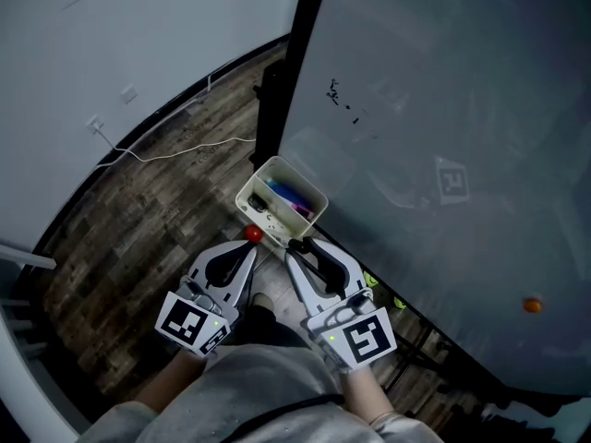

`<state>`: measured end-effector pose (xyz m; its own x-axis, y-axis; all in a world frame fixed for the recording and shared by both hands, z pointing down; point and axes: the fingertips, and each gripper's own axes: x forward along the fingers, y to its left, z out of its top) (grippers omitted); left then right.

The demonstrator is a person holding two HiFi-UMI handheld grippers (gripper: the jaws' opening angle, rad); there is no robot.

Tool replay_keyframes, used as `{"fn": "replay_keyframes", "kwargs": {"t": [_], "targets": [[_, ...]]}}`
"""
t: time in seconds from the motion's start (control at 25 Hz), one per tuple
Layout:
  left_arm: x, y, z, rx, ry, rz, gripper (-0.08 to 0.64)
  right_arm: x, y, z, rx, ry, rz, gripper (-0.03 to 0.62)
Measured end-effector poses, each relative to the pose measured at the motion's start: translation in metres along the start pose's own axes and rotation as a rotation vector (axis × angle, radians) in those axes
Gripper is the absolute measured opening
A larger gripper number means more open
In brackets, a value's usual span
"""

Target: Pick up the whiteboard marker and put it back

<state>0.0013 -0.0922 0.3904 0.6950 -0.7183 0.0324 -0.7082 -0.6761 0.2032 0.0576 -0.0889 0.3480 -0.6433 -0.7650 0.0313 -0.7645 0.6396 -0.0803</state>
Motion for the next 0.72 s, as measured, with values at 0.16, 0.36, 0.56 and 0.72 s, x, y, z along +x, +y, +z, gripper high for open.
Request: {"fn": "replay_keyframes", "kwargs": {"t": [0.16, 0.36, 0.56, 0.72], "targets": [[0.005, 0.001, -0.001, 0.001, -0.002, 0.011, 0.015, 0.003, -0.001, -0.003, 0.010, -0.003, 0.030, 0.123], [0.009, 0.002, 0.001, -0.004, -0.004, 0.038, 0.015, 0.002, -0.002, -0.005, 0.030, -0.009, 0.058, 0.087], [0.010, 0.004, 0.000, -0.002, -0.021, 0.065, 0.015, 0.003, -0.004, -0.008, 0.042, -0.019, 0.089, 0.086], [0.009, 0.009, -0.005, -0.008, -0.028, 0.098, 0.015, 0.005, -0.004, -0.012, 0.042, -0.018, 0.115, 0.083]]}}
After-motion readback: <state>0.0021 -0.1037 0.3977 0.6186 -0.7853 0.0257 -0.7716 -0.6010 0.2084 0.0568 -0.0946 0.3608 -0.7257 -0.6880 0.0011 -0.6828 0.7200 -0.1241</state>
